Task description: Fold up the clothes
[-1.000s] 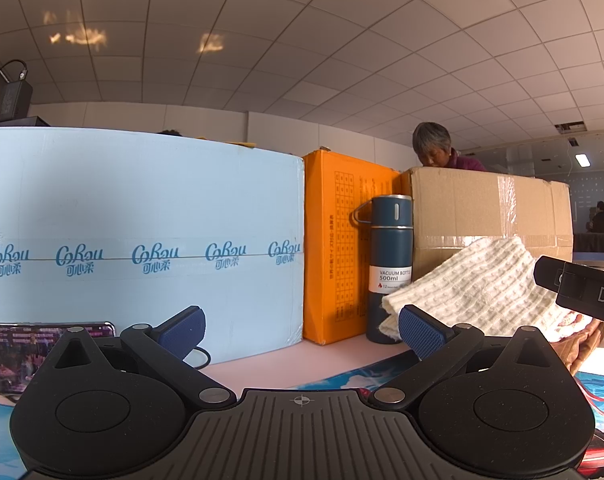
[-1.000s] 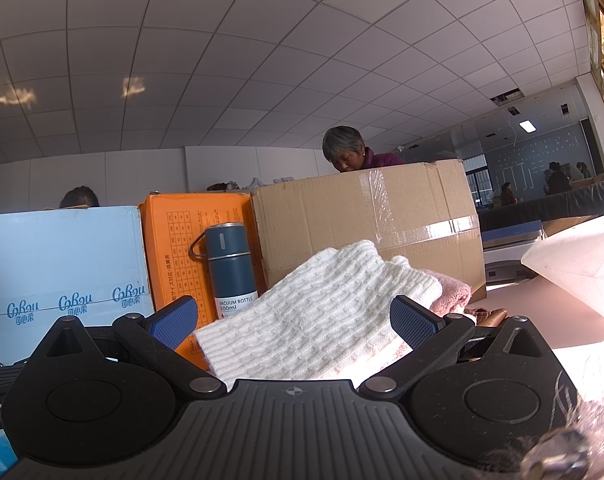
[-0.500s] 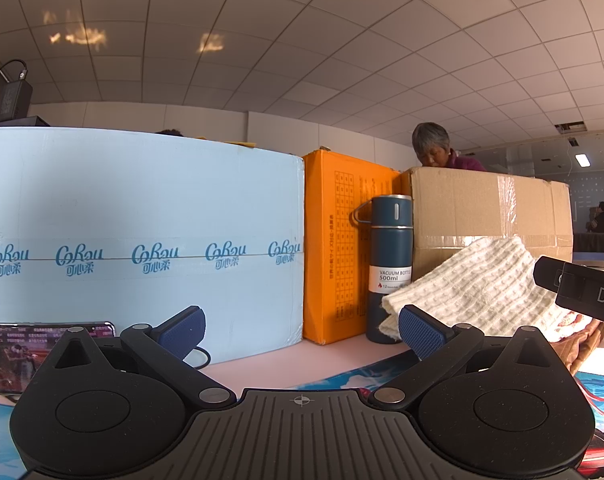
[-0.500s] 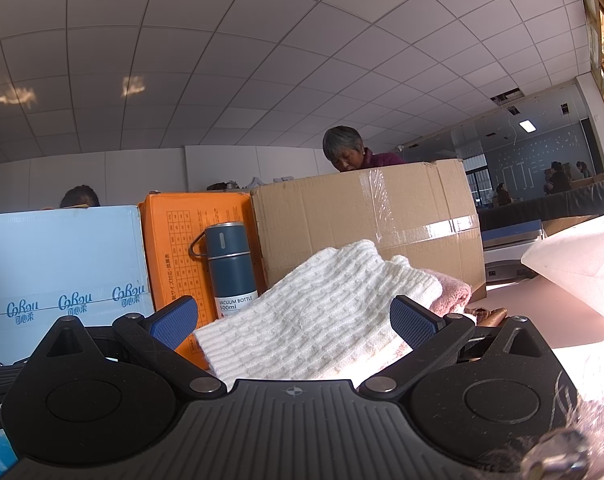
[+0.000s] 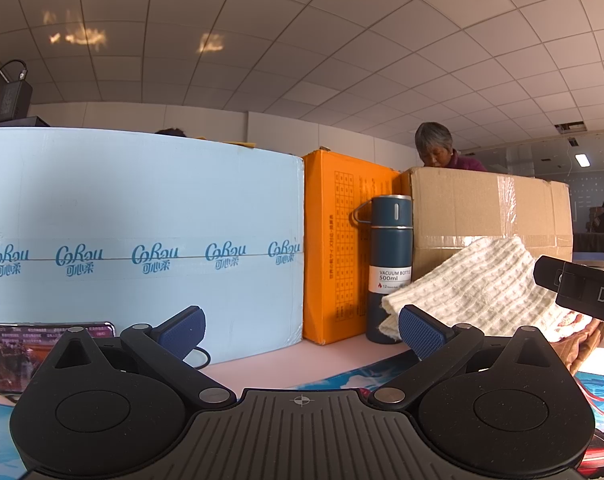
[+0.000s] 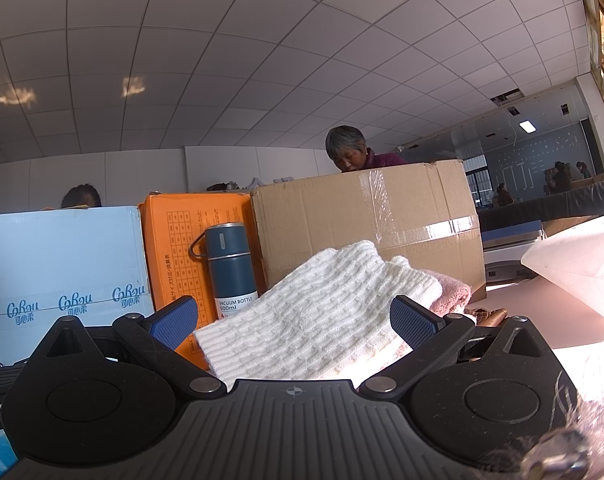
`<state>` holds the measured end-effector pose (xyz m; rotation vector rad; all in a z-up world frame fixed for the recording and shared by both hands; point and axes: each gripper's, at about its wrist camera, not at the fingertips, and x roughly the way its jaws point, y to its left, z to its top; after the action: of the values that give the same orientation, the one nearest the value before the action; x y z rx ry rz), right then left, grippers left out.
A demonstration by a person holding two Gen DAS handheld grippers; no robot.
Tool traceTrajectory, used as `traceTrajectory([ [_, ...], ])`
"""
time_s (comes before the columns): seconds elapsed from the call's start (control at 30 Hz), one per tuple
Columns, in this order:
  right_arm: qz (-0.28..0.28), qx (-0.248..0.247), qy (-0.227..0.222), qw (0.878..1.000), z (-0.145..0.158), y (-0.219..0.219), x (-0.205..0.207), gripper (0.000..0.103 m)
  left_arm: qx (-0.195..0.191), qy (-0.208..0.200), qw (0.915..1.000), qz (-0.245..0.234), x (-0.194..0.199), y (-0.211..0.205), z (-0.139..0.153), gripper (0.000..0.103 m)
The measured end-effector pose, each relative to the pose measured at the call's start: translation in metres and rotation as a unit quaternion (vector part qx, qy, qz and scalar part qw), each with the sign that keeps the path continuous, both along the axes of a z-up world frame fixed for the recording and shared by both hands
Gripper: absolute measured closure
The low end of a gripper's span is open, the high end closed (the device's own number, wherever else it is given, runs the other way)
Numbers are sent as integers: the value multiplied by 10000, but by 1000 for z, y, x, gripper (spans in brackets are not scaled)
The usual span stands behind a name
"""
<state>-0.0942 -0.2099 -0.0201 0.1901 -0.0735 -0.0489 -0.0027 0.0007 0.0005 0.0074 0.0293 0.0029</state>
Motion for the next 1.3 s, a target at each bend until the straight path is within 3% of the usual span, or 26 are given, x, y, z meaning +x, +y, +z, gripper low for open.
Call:
traceTrajectory([
  [0.53, 64, 63, -121, 9999, 0, -1, -2, 0, -24, -34, 10000, -14, 3, 1, 0, 0],
  [0.97, 453, 318, -406, 9976, 0, -7, -6, 0, -2, -281, 9989, -375, -10, -2, 2, 0],
  [1.17, 699, 680, -459, 9942, -2, -15, -6, 0, 398, -510, 9972, -376, -21, -15, 4, 0],
  [1.3, 852, 878, -501, 9912, -2, -20, -6, 0, 993, -735, 9921, -222, -34, -35, 4, 0],
])
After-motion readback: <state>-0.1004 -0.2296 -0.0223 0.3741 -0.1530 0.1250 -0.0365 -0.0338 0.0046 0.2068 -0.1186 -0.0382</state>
